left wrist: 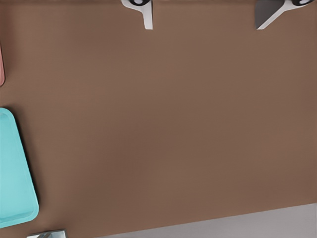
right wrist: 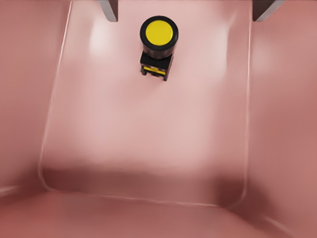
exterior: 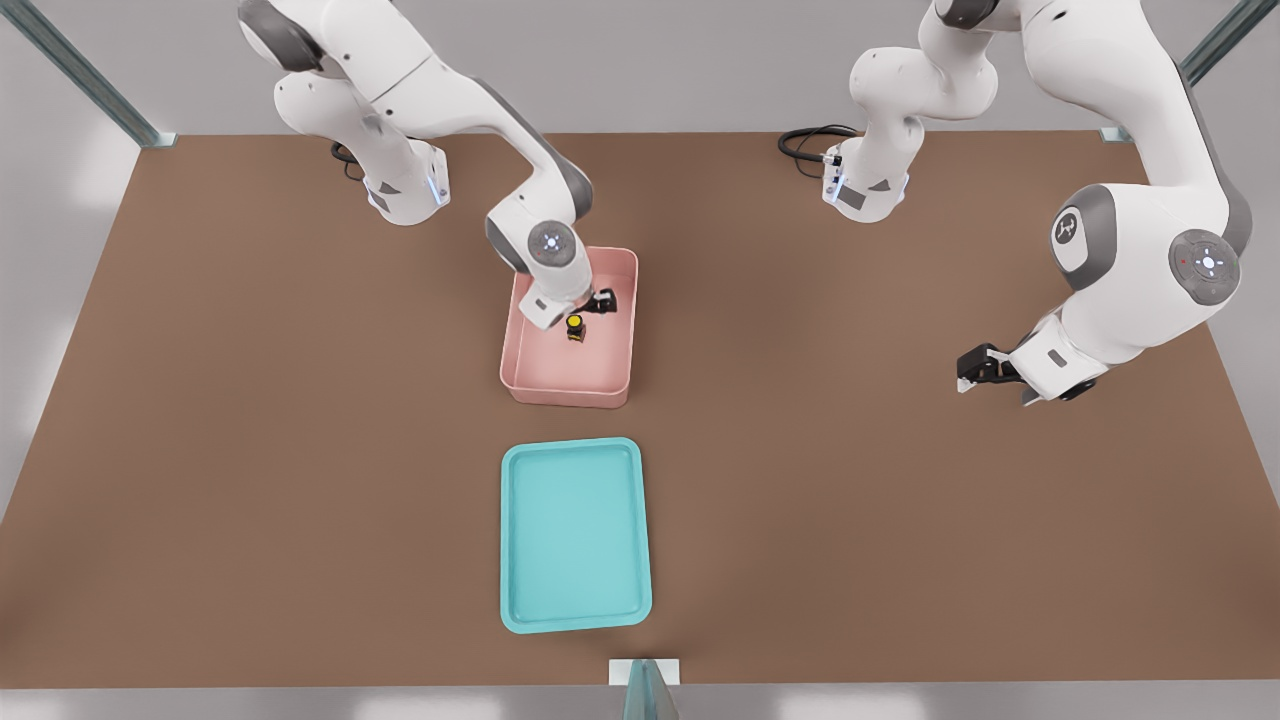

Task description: The left arm remains still, and the right arm places the button from the box into the tray

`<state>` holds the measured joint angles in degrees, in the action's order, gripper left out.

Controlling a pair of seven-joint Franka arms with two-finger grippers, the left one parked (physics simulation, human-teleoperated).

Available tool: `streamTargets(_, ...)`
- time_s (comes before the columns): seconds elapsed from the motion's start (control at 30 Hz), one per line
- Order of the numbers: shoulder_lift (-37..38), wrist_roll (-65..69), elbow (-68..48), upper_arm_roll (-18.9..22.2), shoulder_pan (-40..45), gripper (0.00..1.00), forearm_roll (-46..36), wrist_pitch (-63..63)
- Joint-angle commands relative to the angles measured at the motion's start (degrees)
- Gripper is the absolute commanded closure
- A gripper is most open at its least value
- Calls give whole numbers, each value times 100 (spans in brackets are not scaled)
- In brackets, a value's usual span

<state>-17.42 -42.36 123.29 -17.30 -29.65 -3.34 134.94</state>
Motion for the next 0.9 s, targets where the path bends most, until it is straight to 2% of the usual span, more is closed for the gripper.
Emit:
streamTargets(0.0, -68, -414, 37, -1, 3, 0, 0, 358)
streamTargets(0.47, -385, -335, 257, 8, 100, 0, 35, 736)
streamTargets(0.5, -385, -335, 274, 8, 100, 2, 35, 736)
streamTargets(0.57, -385, -343, 292, 8, 100, 14, 35, 736)
streamTargets(0.63, -376, -343, 301, 8, 100, 17, 35, 727)
streamTargets(0.8, -367, -343, 310, 8, 100, 41, 35, 727)
streamTargets(0.87, -367, -317, 310, 8, 100, 46, 35, 727)
